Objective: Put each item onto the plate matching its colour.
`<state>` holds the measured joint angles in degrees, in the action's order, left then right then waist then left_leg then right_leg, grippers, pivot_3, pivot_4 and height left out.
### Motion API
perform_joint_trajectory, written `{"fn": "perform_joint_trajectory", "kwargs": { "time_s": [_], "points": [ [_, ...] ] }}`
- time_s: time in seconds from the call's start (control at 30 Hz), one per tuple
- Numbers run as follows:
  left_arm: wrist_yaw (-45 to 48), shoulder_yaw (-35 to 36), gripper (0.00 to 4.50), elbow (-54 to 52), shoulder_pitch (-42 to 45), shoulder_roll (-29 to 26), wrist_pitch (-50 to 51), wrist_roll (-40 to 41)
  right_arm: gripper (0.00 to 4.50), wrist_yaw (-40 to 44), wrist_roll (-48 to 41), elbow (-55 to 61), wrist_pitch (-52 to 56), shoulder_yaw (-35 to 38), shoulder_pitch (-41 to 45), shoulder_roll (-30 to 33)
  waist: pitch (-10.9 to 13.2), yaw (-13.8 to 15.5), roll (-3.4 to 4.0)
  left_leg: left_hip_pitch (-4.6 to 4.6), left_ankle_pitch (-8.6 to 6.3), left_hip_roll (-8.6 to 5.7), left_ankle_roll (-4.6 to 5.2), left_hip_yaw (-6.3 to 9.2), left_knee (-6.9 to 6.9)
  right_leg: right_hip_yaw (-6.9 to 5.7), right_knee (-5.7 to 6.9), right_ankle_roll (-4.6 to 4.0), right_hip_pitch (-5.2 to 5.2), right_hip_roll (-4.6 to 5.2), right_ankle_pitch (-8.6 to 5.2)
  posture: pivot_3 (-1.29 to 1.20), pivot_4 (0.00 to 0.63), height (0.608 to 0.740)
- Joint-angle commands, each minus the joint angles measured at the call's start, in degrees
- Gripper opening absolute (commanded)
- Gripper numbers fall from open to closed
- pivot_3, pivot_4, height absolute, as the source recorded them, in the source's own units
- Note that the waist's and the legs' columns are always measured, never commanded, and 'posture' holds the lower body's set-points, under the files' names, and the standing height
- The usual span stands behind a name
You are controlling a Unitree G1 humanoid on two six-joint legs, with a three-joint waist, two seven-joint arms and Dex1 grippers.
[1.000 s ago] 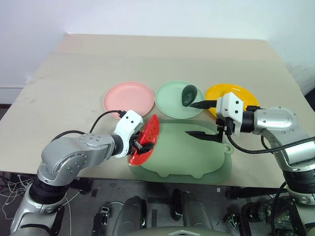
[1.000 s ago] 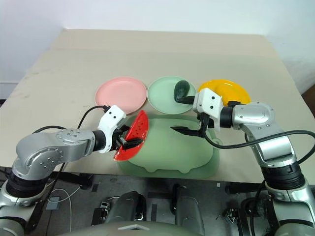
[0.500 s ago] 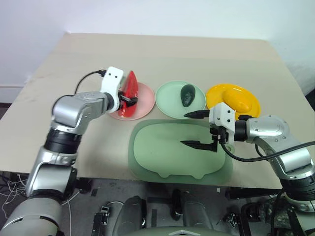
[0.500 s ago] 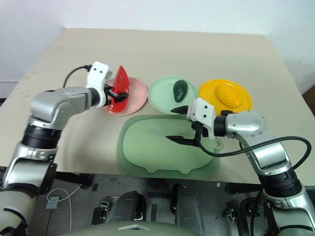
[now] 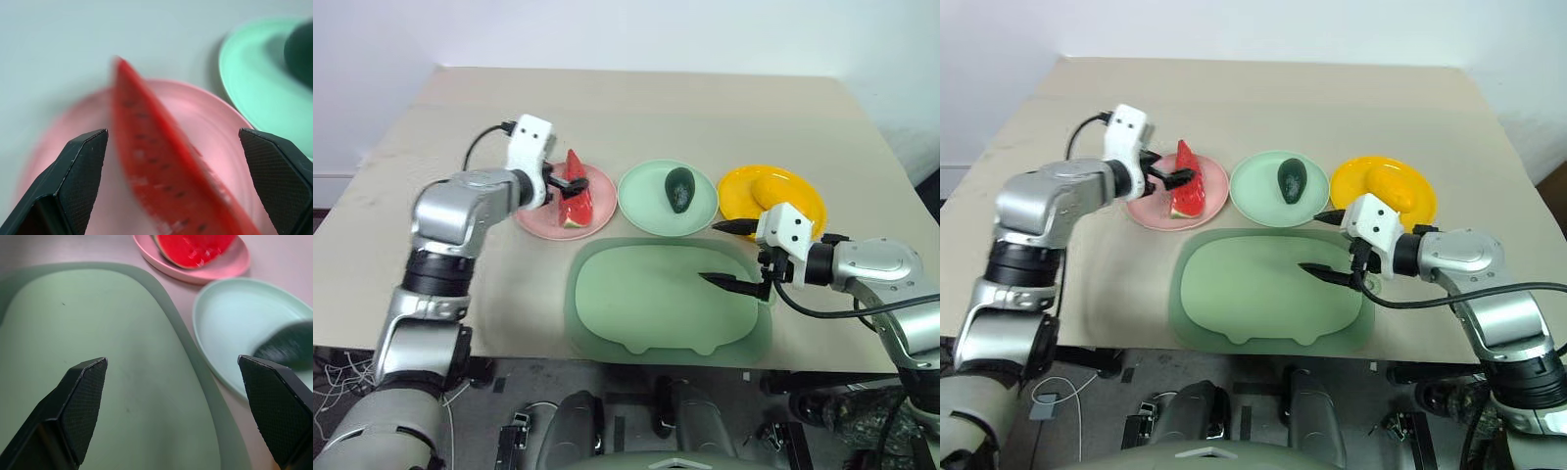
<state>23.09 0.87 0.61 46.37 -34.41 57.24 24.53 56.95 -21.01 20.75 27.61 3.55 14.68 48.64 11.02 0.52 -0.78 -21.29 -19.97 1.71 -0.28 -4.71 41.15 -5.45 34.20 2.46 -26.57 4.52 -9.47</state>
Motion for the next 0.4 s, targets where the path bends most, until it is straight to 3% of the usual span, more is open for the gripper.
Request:
{"fn": "perform_joint_trajectory", "kwargs": {
  "time_s": [0.03, 0.2, 0.3, 0.4],
  "points": [
    [3.89, 9.08, 4.49, -13.19, -6.23, -4.75, -0.83, 3.99, 4.5, 0.43, -0.87, -0.8, -0.11, 3.56, -0.92, 1.94, 0.0, -0.02, 0.0, 0.0, 0.0, 0.0, 0.0, -0.01, 0.0, 0.0, -0.02, 0.0, 0.0, 0.0, 0.0, 0.0, 0.15, 0.74],
    [13.56, 20.79, 4.49, -30.4, -29.62, -9.37, -8.33, 7.65, 4.5, 2.02, -3.69, -2.72, 1.35, 6.94, -2.24, 3.37, -0.01, 0.14, 0.01, 0.06, -0.01, 0.06, 0.0, -0.04, 0.0, 0.04, -0.03, -0.01, 0.04, 0.03, -0.01, 0.0, 0.15, 0.74],
    [16.03, 27.27, 4.49, -35.61, -44.06, -6.28, -10.28, 10.91, 4.5, 2.34, -7.15, -3.75, 4.26, 10.57, -4.01, 2.97, -0.01, 0.27, -0.01, 0.03, -0.01, 0.08, 0.0, -0.02, 0.01, 0.03, -0.04, -0.01, 0.03, 0.02, -0.02, 0.0, 0.15, 0.74],
    [15.49, 28.34, 4.49, -38.45, -53.12, -2.52, -13.89, 10.68, 4.5, 2.49, -5.79, -6.37, 1.85, 12.13, -6.32, 3.33, -0.03, 0.55, -0.04, 0.05, -0.2, 0.07, 0.35, 0.06, 0.04, -0.01, -0.08, -0.12, 0.12, 0.06, -0.08, 0.0, 0.15, 0.74]
  ]
}}
